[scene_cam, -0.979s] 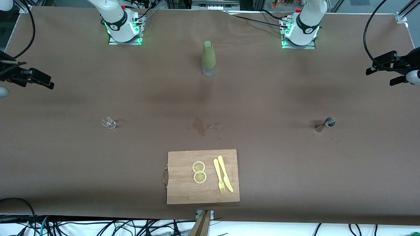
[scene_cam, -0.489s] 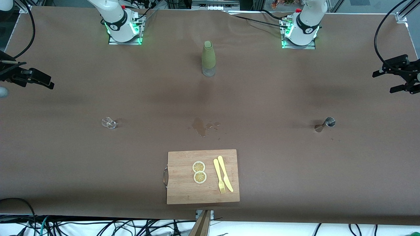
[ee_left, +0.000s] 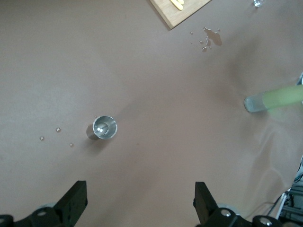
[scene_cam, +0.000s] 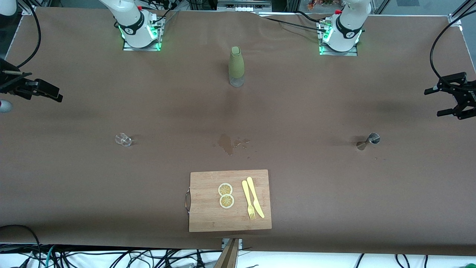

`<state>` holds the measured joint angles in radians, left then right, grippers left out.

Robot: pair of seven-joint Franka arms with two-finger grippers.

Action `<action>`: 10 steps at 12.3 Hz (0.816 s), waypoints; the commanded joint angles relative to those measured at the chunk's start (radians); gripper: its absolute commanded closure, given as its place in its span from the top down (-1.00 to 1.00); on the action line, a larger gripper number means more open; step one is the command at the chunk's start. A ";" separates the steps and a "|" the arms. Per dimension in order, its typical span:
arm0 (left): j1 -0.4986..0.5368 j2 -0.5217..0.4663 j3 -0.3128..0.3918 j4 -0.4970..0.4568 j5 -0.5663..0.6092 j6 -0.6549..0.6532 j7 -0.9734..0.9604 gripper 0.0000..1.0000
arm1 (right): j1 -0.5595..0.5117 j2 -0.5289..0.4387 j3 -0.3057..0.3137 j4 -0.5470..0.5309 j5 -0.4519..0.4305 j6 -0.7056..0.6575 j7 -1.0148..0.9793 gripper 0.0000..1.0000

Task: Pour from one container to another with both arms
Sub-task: 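Move the right gripper to the glass cup while the left gripper reaches the jigger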

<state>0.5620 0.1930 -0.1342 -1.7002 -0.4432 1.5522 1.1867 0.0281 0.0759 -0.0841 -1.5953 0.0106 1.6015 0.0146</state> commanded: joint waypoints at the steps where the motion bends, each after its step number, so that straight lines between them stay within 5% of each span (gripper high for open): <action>1: 0.021 0.058 -0.013 0.011 -0.049 0.025 0.134 1.00 | -0.004 0.066 0.000 0.011 0.002 -0.005 -0.094 1.00; 4: 0.038 0.121 -0.013 0.016 -0.093 0.042 0.262 1.00 | -0.026 0.136 -0.005 0.015 0.015 0.015 -0.331 1.00; 10: 0.087 0.268 -0.013 0.019 -0.213 0.052 0.511 1.00 | -0.174 0.306 -0.019 0.017 0.299 0.090 -1.006 1.00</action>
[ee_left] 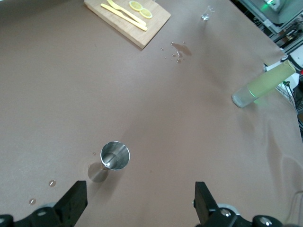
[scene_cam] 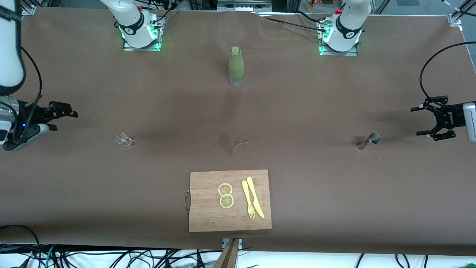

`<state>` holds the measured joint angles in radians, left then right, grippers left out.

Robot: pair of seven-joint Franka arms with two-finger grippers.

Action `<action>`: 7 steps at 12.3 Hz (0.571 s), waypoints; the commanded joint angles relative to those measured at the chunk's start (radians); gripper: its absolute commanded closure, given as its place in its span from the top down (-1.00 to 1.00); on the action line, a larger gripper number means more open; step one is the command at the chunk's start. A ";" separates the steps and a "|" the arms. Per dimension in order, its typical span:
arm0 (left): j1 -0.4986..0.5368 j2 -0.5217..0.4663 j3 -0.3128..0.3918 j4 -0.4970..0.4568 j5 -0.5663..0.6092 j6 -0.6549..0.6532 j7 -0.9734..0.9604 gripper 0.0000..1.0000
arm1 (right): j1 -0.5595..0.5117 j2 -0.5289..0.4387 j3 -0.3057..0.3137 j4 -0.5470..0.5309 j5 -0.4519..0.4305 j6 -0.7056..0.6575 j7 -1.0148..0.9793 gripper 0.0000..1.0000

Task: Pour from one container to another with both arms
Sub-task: 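Move the right gripper to the glass cup while the left gripper reaches the jigger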

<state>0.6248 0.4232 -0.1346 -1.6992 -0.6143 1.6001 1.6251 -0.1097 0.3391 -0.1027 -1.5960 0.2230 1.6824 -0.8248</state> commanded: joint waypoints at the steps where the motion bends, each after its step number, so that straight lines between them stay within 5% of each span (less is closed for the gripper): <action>1: 0.027 0.060 -0.013 0.016 -0.059 0.010 0.113 1.00 | -0.068 0.073 -0.002 0.018 0.135 0.011 -0.272 1.00; 7: 0.029 0.181 -0.011 0.015 -0.145 0.047 0.330 1.00 | -0.188 0.251 0.001 -0.001 0.503 0.059 -0.898 1.00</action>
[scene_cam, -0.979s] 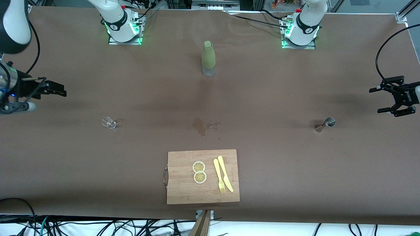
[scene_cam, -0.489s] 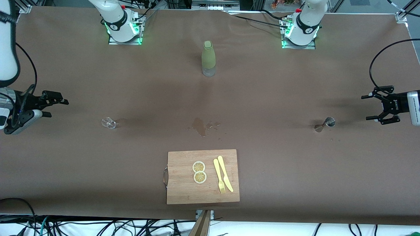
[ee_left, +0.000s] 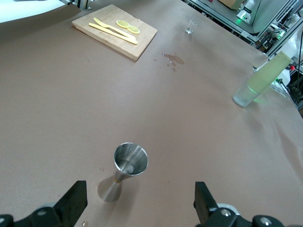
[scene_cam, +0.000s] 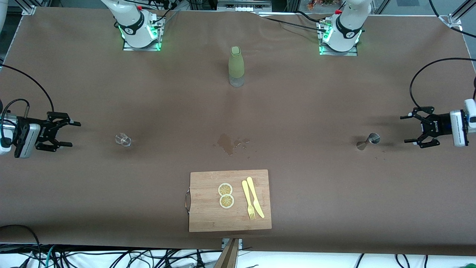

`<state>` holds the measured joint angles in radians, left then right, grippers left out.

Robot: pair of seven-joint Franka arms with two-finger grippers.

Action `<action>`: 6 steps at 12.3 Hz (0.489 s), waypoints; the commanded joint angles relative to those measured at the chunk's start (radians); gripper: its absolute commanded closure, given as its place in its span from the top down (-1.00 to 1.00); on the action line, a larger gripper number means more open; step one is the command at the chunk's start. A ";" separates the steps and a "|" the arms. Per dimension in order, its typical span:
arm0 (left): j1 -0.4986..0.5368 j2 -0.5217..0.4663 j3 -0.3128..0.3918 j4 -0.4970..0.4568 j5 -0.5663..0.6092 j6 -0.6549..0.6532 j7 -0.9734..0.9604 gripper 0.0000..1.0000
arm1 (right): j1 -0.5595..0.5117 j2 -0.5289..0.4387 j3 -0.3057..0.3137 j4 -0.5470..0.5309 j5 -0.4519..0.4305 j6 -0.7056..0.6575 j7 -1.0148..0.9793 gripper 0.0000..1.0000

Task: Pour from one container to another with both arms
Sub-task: 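Move the right gripper to the glass cup while the left gripper reaches the jigger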

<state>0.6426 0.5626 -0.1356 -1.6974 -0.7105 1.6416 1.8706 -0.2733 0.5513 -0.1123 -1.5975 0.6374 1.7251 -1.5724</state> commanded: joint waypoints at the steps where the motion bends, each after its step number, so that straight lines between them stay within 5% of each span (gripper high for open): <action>1: 0.012 0.069 -0.010 0.016 -0.059 0.007 0.137 1.00 | -0.043 0.064 0.016 -0.012 0.157 0.014 -0.261 1.00; 6: 0.025 0.174 -0.010 0.013 -0.132 0.014 0.364 1.00 | -0.055 0.176 0.020 -0.078 0.393 0.014 -0.667 1.00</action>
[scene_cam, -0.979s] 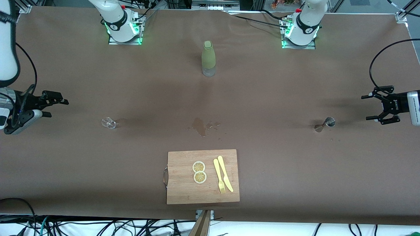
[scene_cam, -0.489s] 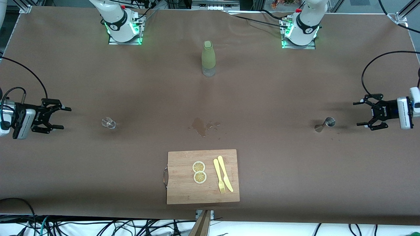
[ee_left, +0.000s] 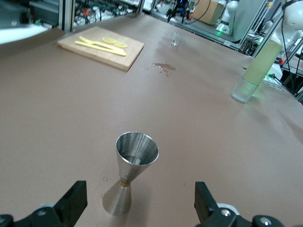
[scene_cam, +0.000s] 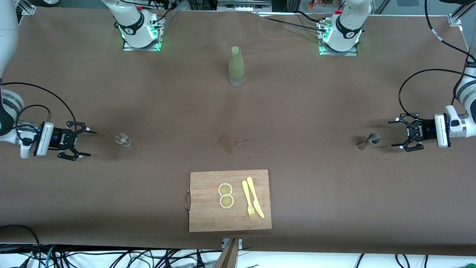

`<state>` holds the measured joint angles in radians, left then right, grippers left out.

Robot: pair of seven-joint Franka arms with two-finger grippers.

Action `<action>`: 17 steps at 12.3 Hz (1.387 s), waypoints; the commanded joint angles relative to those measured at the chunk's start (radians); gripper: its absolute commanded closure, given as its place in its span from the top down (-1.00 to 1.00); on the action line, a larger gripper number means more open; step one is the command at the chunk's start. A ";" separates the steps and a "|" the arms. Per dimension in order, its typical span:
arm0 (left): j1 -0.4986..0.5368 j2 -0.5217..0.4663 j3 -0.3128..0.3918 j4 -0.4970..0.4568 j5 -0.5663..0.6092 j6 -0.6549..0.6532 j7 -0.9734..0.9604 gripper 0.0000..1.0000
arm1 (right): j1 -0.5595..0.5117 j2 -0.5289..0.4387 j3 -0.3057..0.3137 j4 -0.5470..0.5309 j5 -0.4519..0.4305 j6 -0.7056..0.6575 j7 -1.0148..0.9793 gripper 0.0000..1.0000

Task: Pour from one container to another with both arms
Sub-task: 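Move the right gripper to the glass cup while the left gripper reaches the jigger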

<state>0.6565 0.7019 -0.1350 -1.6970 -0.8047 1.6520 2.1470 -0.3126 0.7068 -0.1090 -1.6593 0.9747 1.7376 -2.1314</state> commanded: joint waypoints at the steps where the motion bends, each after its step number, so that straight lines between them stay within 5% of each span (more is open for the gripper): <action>1: 0.011 0.047 -0.011 0.011 -0.048 0.003 0.109 1.00 | -0.017 0.038 0.017 -0.019 0.062 -0.004 -0.155 1.00; 8: 0.000 0.133 -0.011 0.019 -0.155 0.014 0.387 1.00 | -0.017 0.143 0.019 -0.028 0.088 -0.047 -0.422 1.00; 17: -0.003 0.218 -0.011 0.013 -0.255 0.008 0.445 1.00 | -0.010 0.180 0.074 -0.025 0.093 -0.032 -0.429 0.99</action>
<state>0.6545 0.9074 -0.1444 -1.6939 -1.0226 1.6583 2.5401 -0.3120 0.8766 -0.0543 -1.6869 1.0496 1.7028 -2.5424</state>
